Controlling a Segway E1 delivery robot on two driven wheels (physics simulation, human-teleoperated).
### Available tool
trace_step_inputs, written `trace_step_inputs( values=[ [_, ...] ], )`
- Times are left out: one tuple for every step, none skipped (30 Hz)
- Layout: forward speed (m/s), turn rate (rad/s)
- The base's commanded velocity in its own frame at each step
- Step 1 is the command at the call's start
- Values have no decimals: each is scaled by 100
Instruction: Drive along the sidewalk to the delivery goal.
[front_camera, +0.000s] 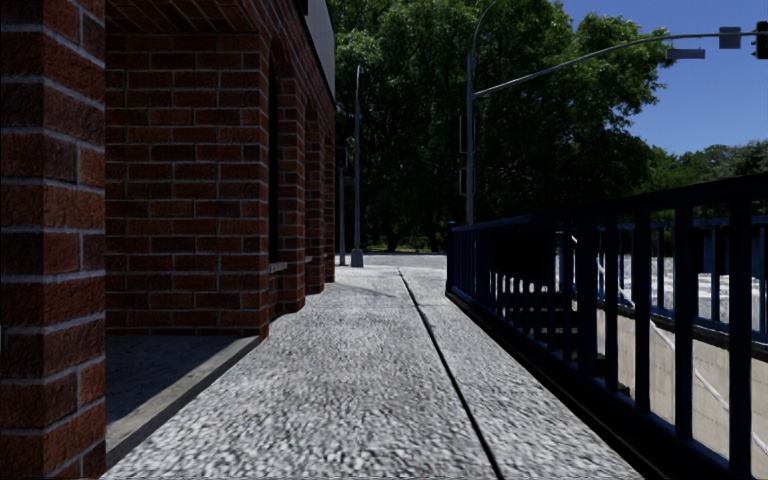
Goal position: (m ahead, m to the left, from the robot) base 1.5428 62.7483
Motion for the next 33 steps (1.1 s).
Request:
trace_step_inputs(
  values=[
    [200, 0],
    [200, 0],
    [200, 0],
    [200, 0],
    [200, 0],
    [200, 0],
    [200, 0],
    [200, 0],
    [200, 0],
    [200, 0],
    [200, 0],
    [200, 0],
    [200, 0],
    [200, 0],
    [200, 0],
    [200, 0],
    [200, 0],
    [200, 0],
    [200, 0],
    [200, 0],
    [200, 0],
    [200, 0],
    [200, 0],
    [200, 0],
    [200, 0],
    [200, 0],
    [200, 0],
    [200, 0],
    [200, 0],
    [200, 0],
    [200, 0],
    [200, 0],
    [200, 0]
  ],
)
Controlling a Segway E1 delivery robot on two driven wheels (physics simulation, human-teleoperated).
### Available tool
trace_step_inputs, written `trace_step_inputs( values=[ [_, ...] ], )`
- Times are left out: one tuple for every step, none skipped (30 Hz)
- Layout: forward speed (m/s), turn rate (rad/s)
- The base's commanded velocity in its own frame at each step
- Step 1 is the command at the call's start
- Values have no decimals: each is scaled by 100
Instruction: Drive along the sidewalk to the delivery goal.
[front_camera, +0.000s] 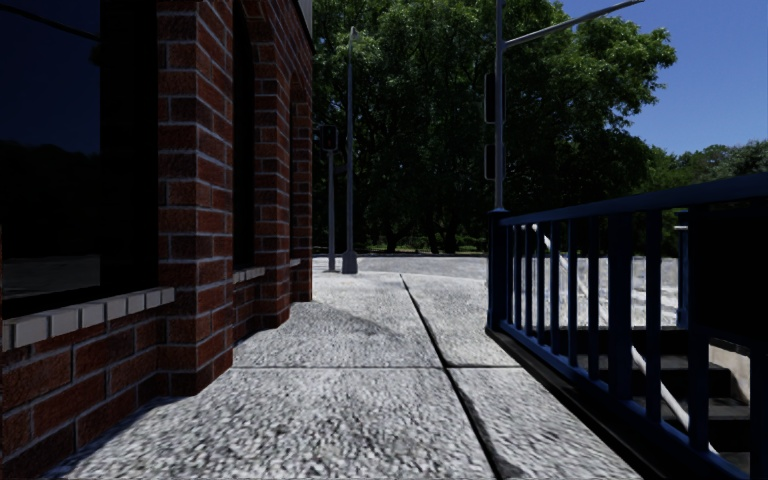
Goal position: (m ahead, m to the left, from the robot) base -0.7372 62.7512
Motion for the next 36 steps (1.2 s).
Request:
trace_step_inputs(
  values=[
    [200, 0],
    [200, 0],
    [200, 0],
    [200, 0],
    [200, 0],
    [200, 0],
    [200, 0],
    [200, 0],
    [200, 0],
    [200, 0],
    [200, 0],
    [200, 0],
    [200, 0],
    [200, 0],
    [200, 0],
    [200, 0],
    [200, 0],
    [200, 0],
    [200, 0],
    [200, 0],
    [200, 0],
    [200, 0],
    [200, 0],
    [200, 0],
    [200, 0],
    [200, 0],
    [200, 0],
    [200, 0],
    [200, 0],
    [200, 0],
    [200, 0],
    [200, 0],
    [200, 0],
    [200, 0],
    [200, 0],
    [200, 0]
  ],
)
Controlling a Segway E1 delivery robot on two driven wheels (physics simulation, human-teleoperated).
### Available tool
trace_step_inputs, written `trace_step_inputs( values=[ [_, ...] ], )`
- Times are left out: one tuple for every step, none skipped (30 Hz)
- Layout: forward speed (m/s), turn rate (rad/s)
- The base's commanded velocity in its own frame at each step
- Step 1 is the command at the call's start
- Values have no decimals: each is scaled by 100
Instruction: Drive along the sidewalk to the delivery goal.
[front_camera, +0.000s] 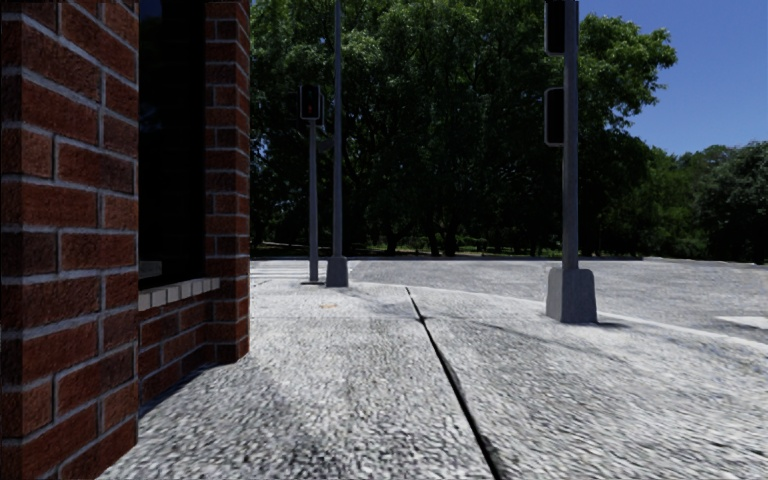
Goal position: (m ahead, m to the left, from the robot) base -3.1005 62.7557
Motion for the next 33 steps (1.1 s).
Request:
trace_step_inputs(
  values=[
    [200, 0],
    [200, 0],
    [200, 0],
    [200, 0],
    [200, 0],
    [200, 0],
    [200, 0],
    [200, 0],
    [200, 0],
    [200, 0],
    [200, 0],
    [200, 0],
    [200, 0],
    [200, 0],
    [200, 0],
    [200, 0],
    [200, 0],
    [200, 0],
    [200, 0],
    [200, 0],
    [200, 0],
    [200, 0],
    [200, 0],
    [200, 0],
    [200, 0],
    [200, 0],
    [200, 0],
    [200, 0],
    [200, 0],
    [200, 0],
    [200, 0],
    [200, 0],
    [200, 0]
  ],
)
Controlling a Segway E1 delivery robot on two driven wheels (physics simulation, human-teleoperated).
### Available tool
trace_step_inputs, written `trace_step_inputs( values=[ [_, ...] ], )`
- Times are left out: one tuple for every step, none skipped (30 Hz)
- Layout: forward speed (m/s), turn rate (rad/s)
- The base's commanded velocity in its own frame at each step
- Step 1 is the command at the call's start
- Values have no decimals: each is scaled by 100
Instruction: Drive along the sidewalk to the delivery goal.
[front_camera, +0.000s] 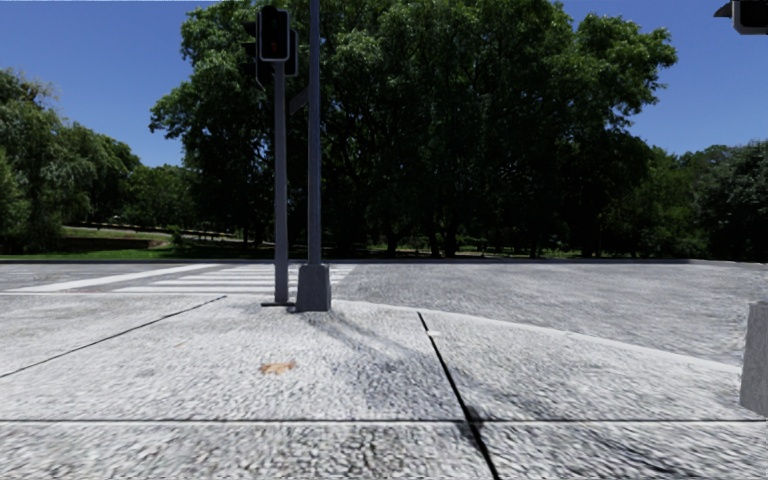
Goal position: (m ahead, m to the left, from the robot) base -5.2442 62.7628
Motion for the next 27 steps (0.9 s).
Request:
trace_step_inputs(
  values=[
    [200, 0],
    [200, 0],
    [200, 0],
    [200, 4],
    [200, 17],
    [200, 17],
    [200, 28],
    [200, 42],
    [200, 59],
    [200, 70],
    [200, 70],
    [200, 74],
    [200, 78],
    [200, 81],
    [200, 81],
    [200, 81],
    [200, 81],
    [200, 82],
    [200, 83],
    [200, 84],
    [200, 84],
    [200, 84],
    [200, 84],
    [200, 84],
    [200, 84],
    [200, 84],
    [200, 84]
  ],
)
